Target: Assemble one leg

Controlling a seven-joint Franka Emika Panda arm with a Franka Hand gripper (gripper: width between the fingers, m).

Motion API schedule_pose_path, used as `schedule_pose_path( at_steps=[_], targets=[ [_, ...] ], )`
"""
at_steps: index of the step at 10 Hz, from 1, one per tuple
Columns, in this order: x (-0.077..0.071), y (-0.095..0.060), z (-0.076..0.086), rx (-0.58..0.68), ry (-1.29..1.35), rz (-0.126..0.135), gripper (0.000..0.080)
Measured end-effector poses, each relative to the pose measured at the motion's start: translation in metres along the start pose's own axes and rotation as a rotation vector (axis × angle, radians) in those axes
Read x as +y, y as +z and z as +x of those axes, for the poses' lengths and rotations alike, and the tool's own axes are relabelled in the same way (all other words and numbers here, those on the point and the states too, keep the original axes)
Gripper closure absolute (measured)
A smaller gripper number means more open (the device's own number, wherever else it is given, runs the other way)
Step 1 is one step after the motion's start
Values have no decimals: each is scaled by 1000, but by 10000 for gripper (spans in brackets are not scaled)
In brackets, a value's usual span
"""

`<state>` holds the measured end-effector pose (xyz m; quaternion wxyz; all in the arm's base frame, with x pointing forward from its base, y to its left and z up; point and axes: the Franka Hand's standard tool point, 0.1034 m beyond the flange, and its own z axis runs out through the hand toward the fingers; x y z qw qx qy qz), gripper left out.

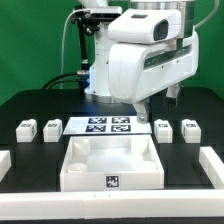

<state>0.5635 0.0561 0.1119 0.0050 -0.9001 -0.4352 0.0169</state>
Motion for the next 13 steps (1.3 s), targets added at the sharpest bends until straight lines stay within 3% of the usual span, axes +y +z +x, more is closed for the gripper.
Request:
schedule_pose_path(
  at_steps=[13],
  targets=[
    [-1,2,-3,0,-25,0,150]
  ],
)
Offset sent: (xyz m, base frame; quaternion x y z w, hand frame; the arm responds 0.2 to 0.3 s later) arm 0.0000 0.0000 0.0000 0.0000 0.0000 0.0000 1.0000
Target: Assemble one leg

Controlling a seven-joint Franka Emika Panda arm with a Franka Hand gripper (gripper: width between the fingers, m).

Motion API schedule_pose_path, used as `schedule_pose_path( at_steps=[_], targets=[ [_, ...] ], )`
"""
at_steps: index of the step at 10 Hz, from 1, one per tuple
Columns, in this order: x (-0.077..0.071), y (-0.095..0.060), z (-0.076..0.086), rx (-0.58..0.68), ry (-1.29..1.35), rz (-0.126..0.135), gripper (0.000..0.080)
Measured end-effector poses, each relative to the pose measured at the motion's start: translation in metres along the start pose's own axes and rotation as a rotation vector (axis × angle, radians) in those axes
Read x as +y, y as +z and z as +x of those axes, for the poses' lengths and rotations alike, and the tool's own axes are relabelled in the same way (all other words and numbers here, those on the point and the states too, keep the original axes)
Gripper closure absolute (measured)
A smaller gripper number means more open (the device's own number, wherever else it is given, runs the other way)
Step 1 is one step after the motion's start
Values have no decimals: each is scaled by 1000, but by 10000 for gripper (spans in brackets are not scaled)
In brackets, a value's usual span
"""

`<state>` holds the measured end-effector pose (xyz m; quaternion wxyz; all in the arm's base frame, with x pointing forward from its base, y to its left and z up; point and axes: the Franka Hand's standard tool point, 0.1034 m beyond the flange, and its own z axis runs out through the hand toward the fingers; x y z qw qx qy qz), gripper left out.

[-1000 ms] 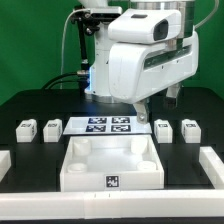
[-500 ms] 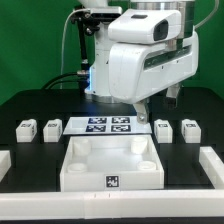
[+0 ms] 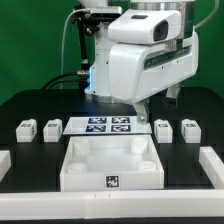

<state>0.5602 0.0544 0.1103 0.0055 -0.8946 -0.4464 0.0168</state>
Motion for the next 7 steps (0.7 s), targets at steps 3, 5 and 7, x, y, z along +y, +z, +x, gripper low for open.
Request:
schedule_pose_path(
  at_steps=[3,5,7],
  targets=[
    [-31,11,-49,-3,-254,-2,150],
    [-48,33,-99,3,-516,-4,150],
    [-50,56,-128,14,-766,-1,150]
  ],
)
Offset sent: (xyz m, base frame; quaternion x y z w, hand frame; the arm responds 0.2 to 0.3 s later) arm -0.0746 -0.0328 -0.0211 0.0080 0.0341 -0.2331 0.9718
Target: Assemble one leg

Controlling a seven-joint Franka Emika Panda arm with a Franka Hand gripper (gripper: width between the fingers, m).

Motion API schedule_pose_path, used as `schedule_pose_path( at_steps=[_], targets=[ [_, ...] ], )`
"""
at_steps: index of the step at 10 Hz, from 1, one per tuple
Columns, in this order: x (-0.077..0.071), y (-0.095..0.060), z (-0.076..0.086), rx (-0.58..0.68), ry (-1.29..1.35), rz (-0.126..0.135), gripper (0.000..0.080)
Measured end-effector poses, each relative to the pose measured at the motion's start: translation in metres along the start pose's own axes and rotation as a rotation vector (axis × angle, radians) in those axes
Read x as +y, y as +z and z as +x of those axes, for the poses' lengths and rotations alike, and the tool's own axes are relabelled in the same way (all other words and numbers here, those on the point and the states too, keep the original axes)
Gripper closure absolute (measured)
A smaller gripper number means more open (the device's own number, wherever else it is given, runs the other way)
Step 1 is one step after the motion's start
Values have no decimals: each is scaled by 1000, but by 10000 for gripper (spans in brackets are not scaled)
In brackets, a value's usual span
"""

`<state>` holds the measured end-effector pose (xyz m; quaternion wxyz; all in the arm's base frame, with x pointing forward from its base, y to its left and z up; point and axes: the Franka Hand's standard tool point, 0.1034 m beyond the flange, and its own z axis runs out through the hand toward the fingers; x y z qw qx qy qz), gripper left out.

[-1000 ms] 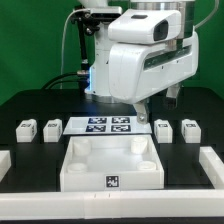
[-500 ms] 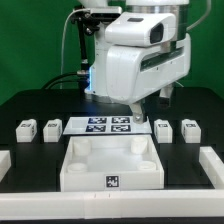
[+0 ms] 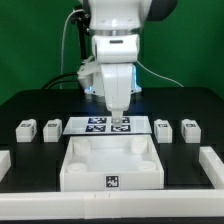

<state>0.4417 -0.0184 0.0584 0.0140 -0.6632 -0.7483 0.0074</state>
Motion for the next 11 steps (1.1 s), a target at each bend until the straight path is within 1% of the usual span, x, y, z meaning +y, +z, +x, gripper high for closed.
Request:
schedule_pose_path(
  at_steps=[1,2,5,6,8,9,11],
  targets=[
    [-1,8,-8,6,-19,12,150],
    [-2,16,-13,11,-22,18,150],
    [-9,43,-13,30,-5,63,150],
    [-10,49,-12,34,-2,73,150],
    [-11,51,-12,35,14,78,150],
    [-12,51,-12,35,15,79,271],
    [-12,51,-12,35,15,79,547]
  ],
)
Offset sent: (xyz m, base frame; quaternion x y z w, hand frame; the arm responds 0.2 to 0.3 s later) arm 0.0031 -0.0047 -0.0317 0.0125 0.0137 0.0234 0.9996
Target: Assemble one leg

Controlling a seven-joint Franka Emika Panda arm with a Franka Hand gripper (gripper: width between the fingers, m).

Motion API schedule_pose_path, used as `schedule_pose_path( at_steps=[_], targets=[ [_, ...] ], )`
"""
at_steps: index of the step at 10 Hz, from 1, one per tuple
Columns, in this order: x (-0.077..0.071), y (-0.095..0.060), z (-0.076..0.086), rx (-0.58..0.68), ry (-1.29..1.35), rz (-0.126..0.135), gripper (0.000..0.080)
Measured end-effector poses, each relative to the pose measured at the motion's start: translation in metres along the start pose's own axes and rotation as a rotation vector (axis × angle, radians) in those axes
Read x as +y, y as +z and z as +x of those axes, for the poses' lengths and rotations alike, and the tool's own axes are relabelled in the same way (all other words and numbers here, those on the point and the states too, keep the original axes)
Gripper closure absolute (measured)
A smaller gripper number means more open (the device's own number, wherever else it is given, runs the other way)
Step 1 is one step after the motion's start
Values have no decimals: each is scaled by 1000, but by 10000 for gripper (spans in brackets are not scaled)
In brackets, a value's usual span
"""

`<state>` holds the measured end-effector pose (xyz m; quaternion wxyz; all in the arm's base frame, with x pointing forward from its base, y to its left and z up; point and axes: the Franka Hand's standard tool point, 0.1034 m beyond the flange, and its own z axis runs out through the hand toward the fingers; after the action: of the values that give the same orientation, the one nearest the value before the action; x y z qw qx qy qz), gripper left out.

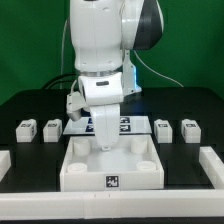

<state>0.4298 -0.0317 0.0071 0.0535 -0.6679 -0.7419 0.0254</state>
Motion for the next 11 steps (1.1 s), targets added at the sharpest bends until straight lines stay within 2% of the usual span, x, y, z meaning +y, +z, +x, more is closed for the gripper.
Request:
schedule_pose_path(
  at_steps=[1,2,4,11],
  targets=[
    [0,0,0,0,0,0,547],
    [1,0,-1,-1,3,-4,719],
    [3,-2,-1,-2,4,-15,731],
    [4,-2,-1,-2,8,-17,731]
  ],
)
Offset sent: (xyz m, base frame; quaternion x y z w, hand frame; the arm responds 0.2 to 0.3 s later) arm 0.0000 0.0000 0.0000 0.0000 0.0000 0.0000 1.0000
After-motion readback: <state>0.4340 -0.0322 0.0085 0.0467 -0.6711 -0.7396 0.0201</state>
